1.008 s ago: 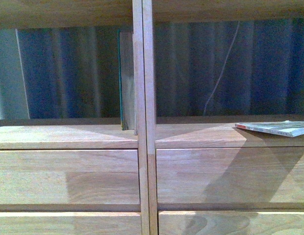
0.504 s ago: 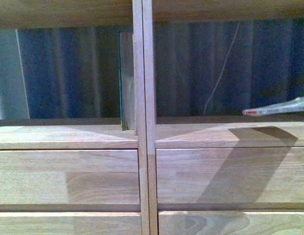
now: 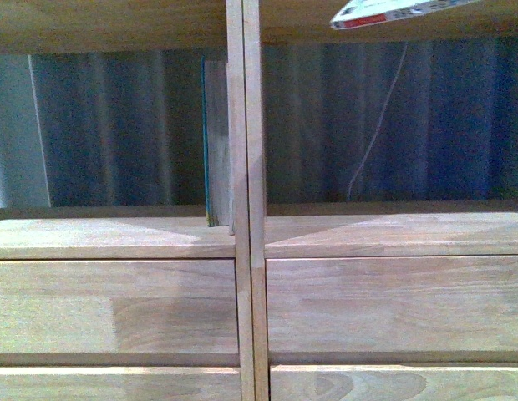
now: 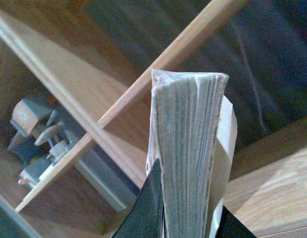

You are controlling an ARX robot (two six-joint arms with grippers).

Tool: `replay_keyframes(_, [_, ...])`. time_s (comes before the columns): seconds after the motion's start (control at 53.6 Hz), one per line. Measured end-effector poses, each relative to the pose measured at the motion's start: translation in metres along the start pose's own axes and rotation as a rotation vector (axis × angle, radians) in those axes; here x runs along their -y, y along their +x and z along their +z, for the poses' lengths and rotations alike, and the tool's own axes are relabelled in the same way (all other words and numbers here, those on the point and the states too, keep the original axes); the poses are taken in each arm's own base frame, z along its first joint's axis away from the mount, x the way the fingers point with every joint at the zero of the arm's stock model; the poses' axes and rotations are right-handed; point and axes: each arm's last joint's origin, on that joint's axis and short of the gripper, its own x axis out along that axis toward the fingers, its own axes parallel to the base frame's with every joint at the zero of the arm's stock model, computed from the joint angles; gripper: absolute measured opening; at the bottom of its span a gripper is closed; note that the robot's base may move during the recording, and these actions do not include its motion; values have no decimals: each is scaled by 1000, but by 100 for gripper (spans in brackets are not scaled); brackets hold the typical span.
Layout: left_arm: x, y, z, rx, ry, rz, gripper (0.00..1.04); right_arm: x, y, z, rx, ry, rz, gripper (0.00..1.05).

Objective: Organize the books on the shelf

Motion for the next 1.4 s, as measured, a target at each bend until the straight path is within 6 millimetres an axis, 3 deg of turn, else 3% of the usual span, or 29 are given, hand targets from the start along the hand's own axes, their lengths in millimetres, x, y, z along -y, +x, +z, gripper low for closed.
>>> replay_keyframes(0.261, [0,0,0,-1,-3,-18,97,-23,16,-18,-61,-42,95,7])
replay_keyframes(0.373, [1,9,10,-11,-122,-380,97,-23,16,-19,-59,-54,93,7])
replay_keyframes(0.466, [5,21,27,-37,-189,-616,97,-23,17,-19,-61,-55,95,7])
replay_keyframes(0.933, [-6,89,114,5,-446,-814,97,-18,23,-23,-67,-57,86,7])
replay_keyframes(1.176, [12,113,156,103,-681,-904,97,-29,31,-29,-68,-32,117,7])
replay_keyframes(1.399, [49,122,171,95,-871,-996,97,-37,41,-36,-60,31,139,7])
